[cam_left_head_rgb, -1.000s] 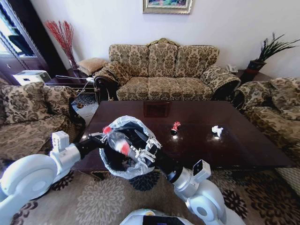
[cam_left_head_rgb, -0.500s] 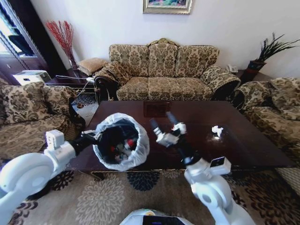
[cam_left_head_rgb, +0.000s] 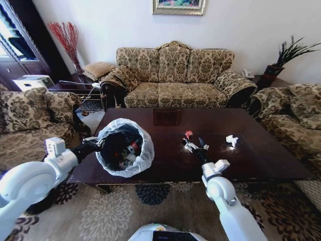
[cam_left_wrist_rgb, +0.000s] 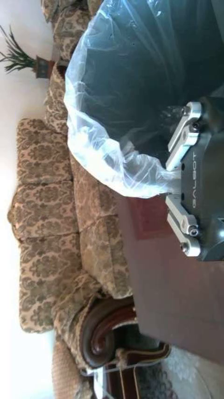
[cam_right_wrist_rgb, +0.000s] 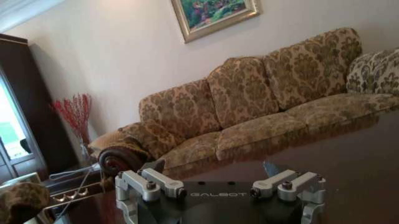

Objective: Move to the front of the table and place the trash on the table into the trash bin.

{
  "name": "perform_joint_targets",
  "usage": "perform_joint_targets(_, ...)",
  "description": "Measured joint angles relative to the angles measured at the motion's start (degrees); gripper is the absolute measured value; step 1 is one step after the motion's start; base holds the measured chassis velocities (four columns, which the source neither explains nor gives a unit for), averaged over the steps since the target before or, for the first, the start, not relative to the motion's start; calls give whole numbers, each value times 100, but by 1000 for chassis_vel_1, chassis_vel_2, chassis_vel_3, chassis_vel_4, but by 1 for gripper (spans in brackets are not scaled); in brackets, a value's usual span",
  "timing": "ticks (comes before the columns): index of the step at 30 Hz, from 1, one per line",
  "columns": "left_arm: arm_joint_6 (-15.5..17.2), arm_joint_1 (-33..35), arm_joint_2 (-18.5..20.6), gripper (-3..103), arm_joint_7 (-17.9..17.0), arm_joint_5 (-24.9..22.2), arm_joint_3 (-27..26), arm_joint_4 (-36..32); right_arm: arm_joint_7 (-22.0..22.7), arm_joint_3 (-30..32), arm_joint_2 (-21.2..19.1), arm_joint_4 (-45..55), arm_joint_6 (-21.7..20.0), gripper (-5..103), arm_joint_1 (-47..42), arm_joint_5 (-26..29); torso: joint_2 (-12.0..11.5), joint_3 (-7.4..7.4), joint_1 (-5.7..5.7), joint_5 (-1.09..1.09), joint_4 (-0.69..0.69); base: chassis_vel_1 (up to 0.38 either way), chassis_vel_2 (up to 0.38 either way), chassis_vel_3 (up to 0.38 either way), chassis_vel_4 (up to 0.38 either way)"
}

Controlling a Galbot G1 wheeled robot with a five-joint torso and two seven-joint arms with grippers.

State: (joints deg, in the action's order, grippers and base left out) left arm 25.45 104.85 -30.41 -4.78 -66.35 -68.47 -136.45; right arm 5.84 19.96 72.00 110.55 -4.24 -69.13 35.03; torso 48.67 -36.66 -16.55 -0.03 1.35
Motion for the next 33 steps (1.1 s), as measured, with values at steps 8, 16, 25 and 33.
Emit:
perform_joint_targets(8, -5, -1, 48, 2, 14, -30, 6, -57, 398, -353, 183, -1101, -34, 100, 803, -105, -1, -1, -4, 9, -4, -194, -121, 198, 121)
perform_joint_targets(16, -6, 27, 64, 2, 7, -56, -11, -131, 998, -805, 761, -2146, -227, 100, 1463, 41, 0, 0, 1, -4, 5, -25, -30, 27, 14)
perform_joint_targets(25, -6, 38, 39, 2, 7, -55, 5, -123, 1131, -973, 1072, -2988, -74, 100, 1926, -100, -1, 0, -1, 6, -4, 17, 8, -6, 0)
perform_joint_targets(33, -6, 75, 7, 2, 9, -48, -8, -112, 1254, -987, 1292, -3595, 91, 100, 2295, -285, 0, 0, -1, 1, 1, 0, 0, 0, 0)
